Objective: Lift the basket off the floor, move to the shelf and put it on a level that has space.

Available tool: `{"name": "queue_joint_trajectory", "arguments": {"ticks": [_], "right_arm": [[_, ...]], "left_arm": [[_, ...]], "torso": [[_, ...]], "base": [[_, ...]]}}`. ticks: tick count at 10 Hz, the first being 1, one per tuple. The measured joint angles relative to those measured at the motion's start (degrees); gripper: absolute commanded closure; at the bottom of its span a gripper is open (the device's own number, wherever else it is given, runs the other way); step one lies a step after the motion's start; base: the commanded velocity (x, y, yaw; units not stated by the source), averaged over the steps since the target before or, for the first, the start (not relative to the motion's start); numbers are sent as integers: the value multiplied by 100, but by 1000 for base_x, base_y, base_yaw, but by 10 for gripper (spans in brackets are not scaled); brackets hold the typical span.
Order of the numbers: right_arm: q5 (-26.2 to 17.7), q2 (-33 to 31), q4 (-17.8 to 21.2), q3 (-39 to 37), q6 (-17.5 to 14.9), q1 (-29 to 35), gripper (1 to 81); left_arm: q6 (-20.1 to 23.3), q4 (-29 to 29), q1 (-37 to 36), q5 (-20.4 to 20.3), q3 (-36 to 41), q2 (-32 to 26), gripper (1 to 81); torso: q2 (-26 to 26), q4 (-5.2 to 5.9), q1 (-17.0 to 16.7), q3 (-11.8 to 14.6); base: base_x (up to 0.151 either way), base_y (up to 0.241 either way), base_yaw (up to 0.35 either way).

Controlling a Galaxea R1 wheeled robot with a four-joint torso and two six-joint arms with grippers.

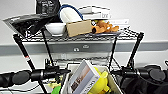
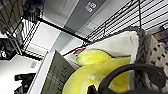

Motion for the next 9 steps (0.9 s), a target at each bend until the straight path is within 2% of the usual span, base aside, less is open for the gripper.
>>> {"name": "queue_joint_trajectory", "arguments": {"ticks": [5,9], "right_arm": [[-338,289,171,-397,82,456,811],[-369,383,163,-571,217,891,811]], "left_arm": [[-463,0,-612,540,-549,330,811],[-474,48,-852,551,-636,347,811]], "torso": [[0,0,0,0],[2,0,2,0]], "base": [[0,0,0],[0,0,0]]}}
